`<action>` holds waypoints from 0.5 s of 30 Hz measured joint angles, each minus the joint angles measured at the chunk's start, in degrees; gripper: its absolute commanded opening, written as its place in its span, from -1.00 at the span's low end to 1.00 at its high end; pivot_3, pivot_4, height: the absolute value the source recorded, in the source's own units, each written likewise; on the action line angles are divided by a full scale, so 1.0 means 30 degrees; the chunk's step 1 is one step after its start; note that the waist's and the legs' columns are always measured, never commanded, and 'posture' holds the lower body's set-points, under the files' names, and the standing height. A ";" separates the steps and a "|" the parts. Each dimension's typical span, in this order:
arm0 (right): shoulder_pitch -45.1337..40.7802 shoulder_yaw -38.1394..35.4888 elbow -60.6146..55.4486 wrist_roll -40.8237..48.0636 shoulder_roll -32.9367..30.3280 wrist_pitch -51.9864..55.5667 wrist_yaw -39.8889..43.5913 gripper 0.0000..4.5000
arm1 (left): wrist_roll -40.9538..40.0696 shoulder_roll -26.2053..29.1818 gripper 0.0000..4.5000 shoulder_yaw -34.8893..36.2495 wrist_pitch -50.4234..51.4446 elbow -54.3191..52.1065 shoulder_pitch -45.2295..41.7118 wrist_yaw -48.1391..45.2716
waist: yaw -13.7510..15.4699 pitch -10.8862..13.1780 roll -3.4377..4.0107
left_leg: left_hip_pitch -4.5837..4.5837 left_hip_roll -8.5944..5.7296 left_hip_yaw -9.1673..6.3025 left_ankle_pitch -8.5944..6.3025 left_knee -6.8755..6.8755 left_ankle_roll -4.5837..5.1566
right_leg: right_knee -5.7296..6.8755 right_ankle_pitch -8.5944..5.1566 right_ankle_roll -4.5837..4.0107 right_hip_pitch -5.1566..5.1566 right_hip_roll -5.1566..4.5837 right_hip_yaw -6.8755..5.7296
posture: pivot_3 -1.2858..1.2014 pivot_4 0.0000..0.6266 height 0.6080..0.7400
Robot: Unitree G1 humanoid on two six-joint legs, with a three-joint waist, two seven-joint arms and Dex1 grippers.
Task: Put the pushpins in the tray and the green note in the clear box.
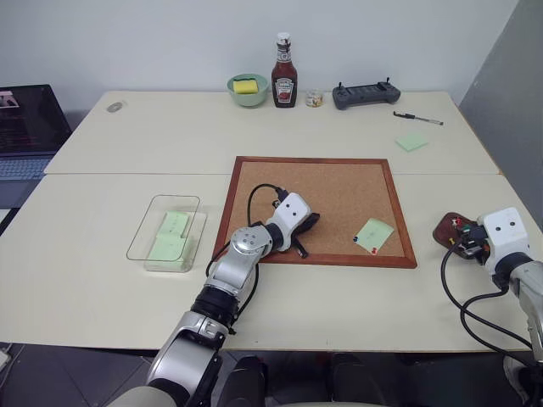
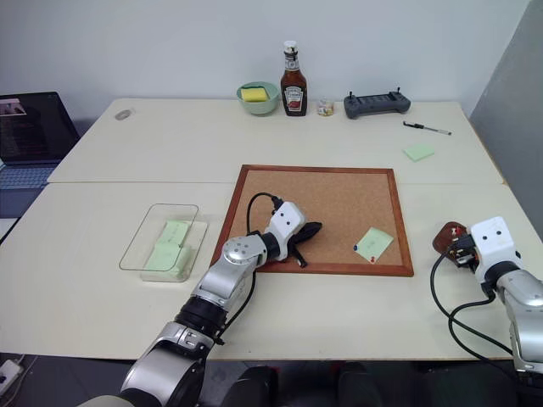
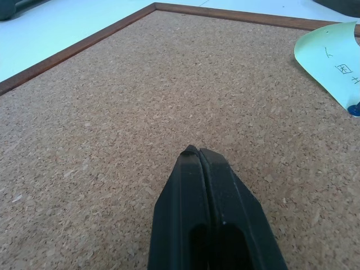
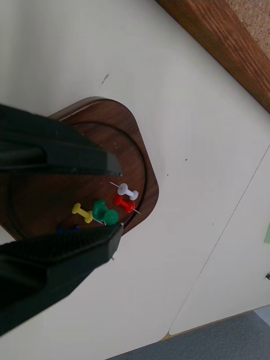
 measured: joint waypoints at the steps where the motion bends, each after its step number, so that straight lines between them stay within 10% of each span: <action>1: -0.0001 -0.0003 0.0000 0.0001 0.0000 -0.0002 -0.0001 0.15 | 0.0000 0.0000 -1.00 0.0000 -0.0016 0.0013 -0.0001 -0.0002 | 0.0000 0.0000 -0.0001 | 0.0000 0.0000 0.0000 0.0000 0.0000 0.0000 | -0.0001 0.0000 0.0000 0.0001 0.0000 0.0000 | 0.03 -0.52 1.00; 10: 0.0000 -0.0348 -0.0016 0.0371 0.0034 -0.0002 0.0047 0.96 | 0.0007 0.0002 -1.00 0.0000 -0.0328 0.0186 -0.0011 -0.0037 | 0.0003 -0.0003 0.0003 | 0.0000 0.0000 -0.0001 0.0000 0.0000 0.0000 | -0.0004 0.0000 0.0003 0.0004 0.0000 0.0000 | 0.03 -0.52 1.00; 15: 0.0014 -0.1329 -0.0842 0.2199 0.0216 0.0046 0.1116 0.96 | 0.0027 0.0003 -1.00 -0.0001 -0.0387 0.0252 -0.0031 -0.0051 | 0.0003 -0.0011 0.0015 | 0.0005 0.0001 -0.0002 0.0000 0.0000 0.0000 | -0.0006 0.0000 0.0007 0.0010 0.0000 -0.0002 | 0.03 -0.52 1.00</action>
